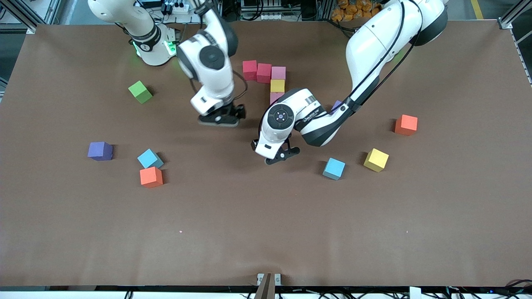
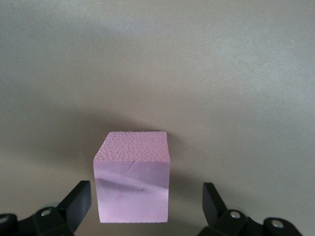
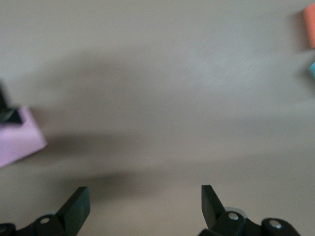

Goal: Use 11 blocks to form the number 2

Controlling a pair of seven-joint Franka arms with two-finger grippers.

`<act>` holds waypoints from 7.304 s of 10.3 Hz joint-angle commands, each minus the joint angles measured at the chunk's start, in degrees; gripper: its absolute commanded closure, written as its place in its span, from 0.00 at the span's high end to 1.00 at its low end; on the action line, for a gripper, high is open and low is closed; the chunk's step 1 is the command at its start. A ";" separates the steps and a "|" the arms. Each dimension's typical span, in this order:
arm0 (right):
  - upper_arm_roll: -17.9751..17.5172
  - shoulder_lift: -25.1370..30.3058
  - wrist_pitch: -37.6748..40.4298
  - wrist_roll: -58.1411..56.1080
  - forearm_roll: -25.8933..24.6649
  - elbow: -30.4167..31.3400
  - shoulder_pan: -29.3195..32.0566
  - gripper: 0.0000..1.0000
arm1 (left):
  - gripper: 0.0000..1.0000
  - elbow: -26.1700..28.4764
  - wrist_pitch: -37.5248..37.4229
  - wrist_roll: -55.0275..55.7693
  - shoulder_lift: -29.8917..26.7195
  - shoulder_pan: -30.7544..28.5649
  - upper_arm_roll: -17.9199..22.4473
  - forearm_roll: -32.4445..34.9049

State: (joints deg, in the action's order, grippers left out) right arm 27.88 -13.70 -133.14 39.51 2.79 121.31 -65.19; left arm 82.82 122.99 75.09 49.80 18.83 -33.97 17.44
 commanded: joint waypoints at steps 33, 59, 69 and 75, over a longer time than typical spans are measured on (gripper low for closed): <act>1.57 0.26 -17.24 -78.07 0.03 12.81 30.03 1.00 | 0.06 5.23 -2.67 67.43 -10.67 4.98 -1.09 -0.48; -1.86 -10.47 -19.53 -108.15 29.56 8.94 33.02 1.00 | 0.00 26.86 20.18 82.85 -14.64 7.71 -1.98 2.07; -1.77 -8.97 -16.98 -117.64 29.47 7.45 32.49 0.00 | 0.00 30.91 21.59 83.73 -15.96 7.27 -1.98 2.15; -1.33 -7.92 -6.26 -118.79 28.77 0.60 32.67 0.00 | 0.00 31.35 21.77 83.99 -16.66 7.18 -1.98 2.07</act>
State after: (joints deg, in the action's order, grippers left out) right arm 26.68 -22.73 -140.79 -77.39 30.56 123.09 -33.34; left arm 111.95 143.84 155.42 35.50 26.44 -35.73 18.15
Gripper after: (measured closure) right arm 0.458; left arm 0.454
